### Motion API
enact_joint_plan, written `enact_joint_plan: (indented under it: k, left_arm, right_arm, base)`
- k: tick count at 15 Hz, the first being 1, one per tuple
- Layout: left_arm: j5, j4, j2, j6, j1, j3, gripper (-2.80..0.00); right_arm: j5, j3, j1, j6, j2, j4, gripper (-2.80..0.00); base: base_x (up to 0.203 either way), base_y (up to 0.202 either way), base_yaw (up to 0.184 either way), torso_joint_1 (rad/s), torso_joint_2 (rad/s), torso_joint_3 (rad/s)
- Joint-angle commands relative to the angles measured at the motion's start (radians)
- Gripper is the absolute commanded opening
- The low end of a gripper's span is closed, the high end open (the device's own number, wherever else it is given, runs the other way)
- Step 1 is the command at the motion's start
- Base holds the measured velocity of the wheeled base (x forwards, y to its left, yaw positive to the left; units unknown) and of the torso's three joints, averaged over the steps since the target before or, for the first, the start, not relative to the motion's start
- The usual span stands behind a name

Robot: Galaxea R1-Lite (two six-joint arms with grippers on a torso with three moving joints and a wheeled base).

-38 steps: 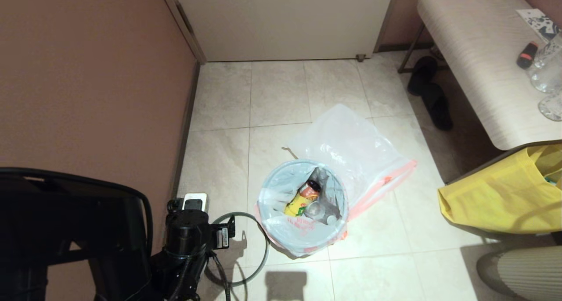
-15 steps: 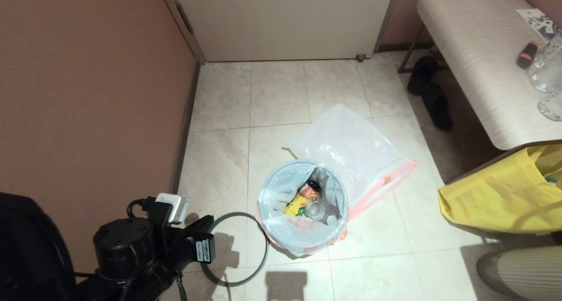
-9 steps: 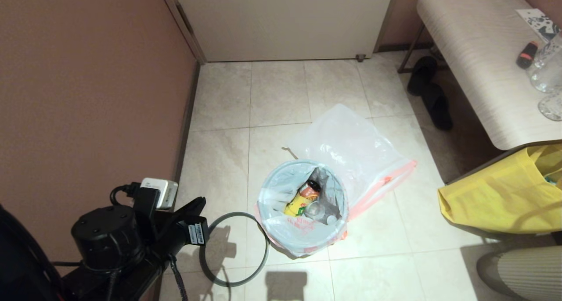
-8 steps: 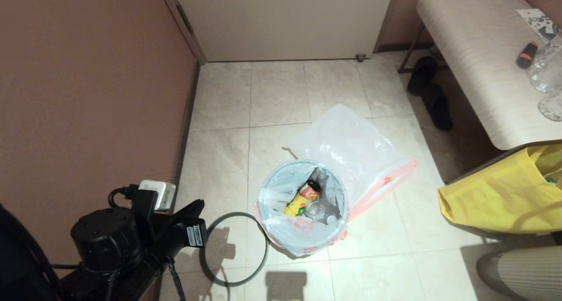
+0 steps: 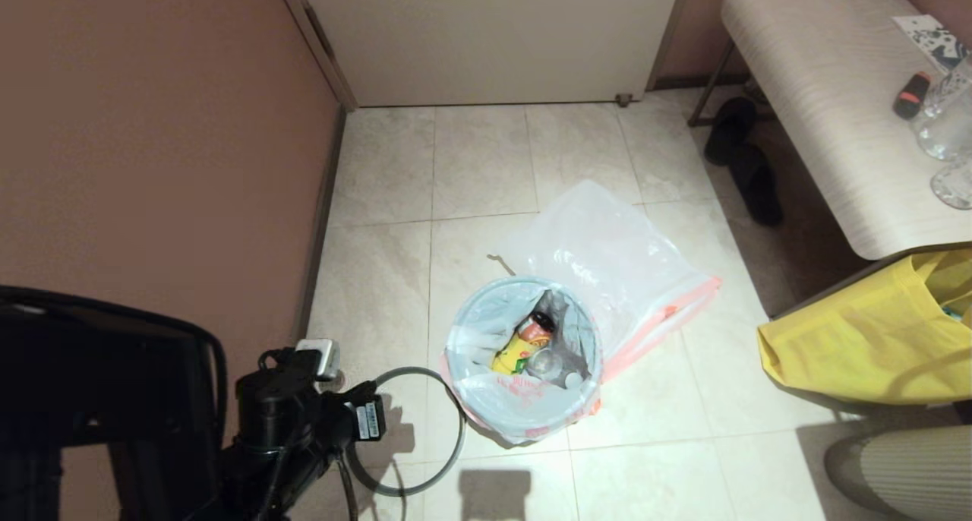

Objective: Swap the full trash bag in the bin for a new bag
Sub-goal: Place the trash bag on the floor

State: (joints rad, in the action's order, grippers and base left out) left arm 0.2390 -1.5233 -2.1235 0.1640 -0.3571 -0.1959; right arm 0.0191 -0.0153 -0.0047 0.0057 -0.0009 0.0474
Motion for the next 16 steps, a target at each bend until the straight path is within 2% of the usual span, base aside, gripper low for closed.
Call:
enact_joint_plan:
  k: [1,6,8,10,12,14,16]
  left_arm:
    - [-0.009,-0.044,-0.139,0.003,0.002,-0.048,-2.8]
    - [-0.019,-0.044,-0.108,0.028,-0.087,0.008,-2.8]
    - [-0.009,-0.044,-0.105,0.019,-0.134,0.006,-2.8]
    - [-0.003,-0.044,-0.092,-0.004,-0.136,0.007,-2.8]
    - [0.045,-0.044,-0.082,0.047,-0.114,0.007,-2.8]
    - [0.086,-0.044,-0.008,0.103,-0.127,0.066,-2.8]
    - [0.096,-0.044,0.079,0.113,-0.145,0.107,-2.8]
  right_arm:
    - [-0.001,0.0,0.0,0.0,0.001,0.0,-2.8]
    - [-0.001,0.0,0.0,0.0,0.001,0.0,-2.8]
    - [-0.001,0.0,0.0,-0.001,0.001,0.0,-2.8]
    - [0.006,0.0,0.0,0.0,0.001,0.0,-2.8]
    - [0.001,0.0,0.0,0.0,0.001,0.0,-2.8]
    - [-0.001,0.0,0.0,0.0,0.001,0.0,-2.8]
    - [-0.001,0.0,0.0,-0.001,0.001,0.0,-2.8]
  base:
    - [0.0,0.0,0.0,0.0,0.0,0.0]
    - [0.0,0.0,0.0,0.0,0.0,0.0]
    - [0.0,0.0,0.0,0.0,0.0,0.0]
    - [0.0,0.0,0.0,0.0,0.0,0.0]
    - [0.0,0.0,0.0,0.0,0.0,0.0]
    - [0.0,0.0,0.0,0.0,0.0,0.0]
    - [0.0,0.0,0.0,0.0,0.0,0.0]
